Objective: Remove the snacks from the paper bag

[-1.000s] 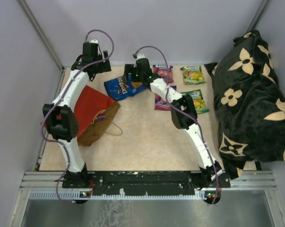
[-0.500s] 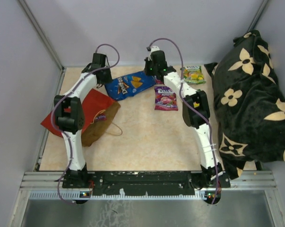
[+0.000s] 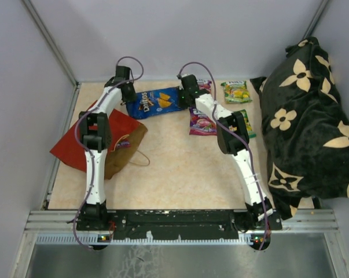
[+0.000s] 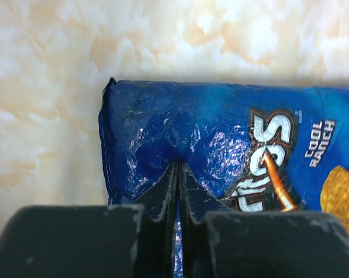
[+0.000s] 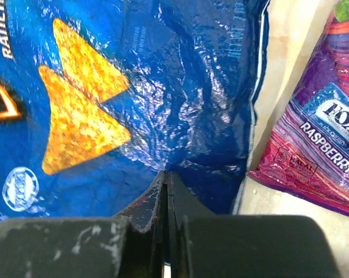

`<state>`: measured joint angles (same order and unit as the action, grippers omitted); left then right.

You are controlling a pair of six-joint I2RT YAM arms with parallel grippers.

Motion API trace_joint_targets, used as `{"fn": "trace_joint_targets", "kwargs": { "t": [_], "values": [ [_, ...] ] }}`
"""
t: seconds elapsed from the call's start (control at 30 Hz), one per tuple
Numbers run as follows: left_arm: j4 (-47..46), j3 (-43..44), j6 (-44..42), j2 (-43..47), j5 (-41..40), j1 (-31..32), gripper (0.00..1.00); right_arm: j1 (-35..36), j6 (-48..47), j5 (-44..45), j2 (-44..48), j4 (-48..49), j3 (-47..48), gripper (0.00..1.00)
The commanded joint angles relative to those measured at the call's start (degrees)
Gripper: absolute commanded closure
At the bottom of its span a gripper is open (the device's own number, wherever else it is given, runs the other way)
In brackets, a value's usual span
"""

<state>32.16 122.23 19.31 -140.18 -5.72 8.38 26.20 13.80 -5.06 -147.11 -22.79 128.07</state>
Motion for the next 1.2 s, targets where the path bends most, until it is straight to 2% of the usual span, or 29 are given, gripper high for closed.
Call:
{"fn": "trace_joint_targets", "kwargs": {
  "t": [0.0, 0.1, 0.2, 0.33, 0.43, 0.77, 0.83, 0.87, 0.93, 1.0, 1.07, 1.1, 1.17],
  "values": [
    [3.27, 8.43, -0.40, -7.80, -0.61, -1.96, 0.90, 0.26, 2.13, -0.92, -0.79, -2.29, 3.68, 1.00],
    [3.08, 14.69, -1.07, -12.31, 1.73, -3.07, 0.85, 0.35, 4.47, -3.36, -1.50, -2.75, 3.36, 1.00],
    [-0.55, 15.76, -1.10, -13.87, 5.18, -4.53, 0.80, 0.35, 6.21, -4.43, -3.16, -2.87, 4.67, 1.00],
    [-4.76, 15.73, -2.04, -14.07, 7.09, -5.97, 0.76, 0.35, 6.16, -4.33, -8.93, -7.16, 13.77, 1.00],
    [-7.74, 15.31, -2.49, -14.16, 8.30, -6.86, 0.75, 0.05, 6.48, -4.27, -11.89, -7.85, 18.23, 1.00],
    [-13.79, 15.05, -2.59, -15.49, 11.64, -7.79, 0.74, -2.45, 9.28, -7.63, -13.97, -1.97, 19.30, 1.00],
    [-14.47, 14.80, -2.96, -14.59, 12.01, -7.83, 0.69, -2.60, 8.95, -8.01, -13.36, -0.89, 18.54, 1.00],
    [-14.76, 14.63, -3.38, -13.86, 12.15, -7.83, 0.61, -2.68, 8.60, -8.34, -12.85, -0.32, 18.31, 0.99],
    [-15.81, 13.51, -5.17, -11.59, 12.45, -7.79, 0.37, -2.93, 8.50, -8.88, -11.04, 2.27, 16.60, 0.81],
    [-17.87, 10.92, -7.30, -7.63, 12.01, -7.78, 0.18, -3.43, 9.05, -10.21, -7.75, 7.20, 13.54, 0.46],
    [-23.24, 4.83, -10.05, -0.05, 11.45, -7.71, 0.10, -3.81, 9.29, -10.15, -2.50, 12.28, 10.46, 0.13],
    [-26.07, 0.70, -11.52, 4.28, 10.98, -7.73, 0.07, -3.95, 9.54, -10.43, 0.27, 15.64, 8.12, 0.03],
    [-30.77, -7.66, -13.39, 12.85, 9.53, -7.72, 0.03, -4.48, 11.87, -11.99, 6.56, 23.92, 1.06, 0.01]
  ]
}}
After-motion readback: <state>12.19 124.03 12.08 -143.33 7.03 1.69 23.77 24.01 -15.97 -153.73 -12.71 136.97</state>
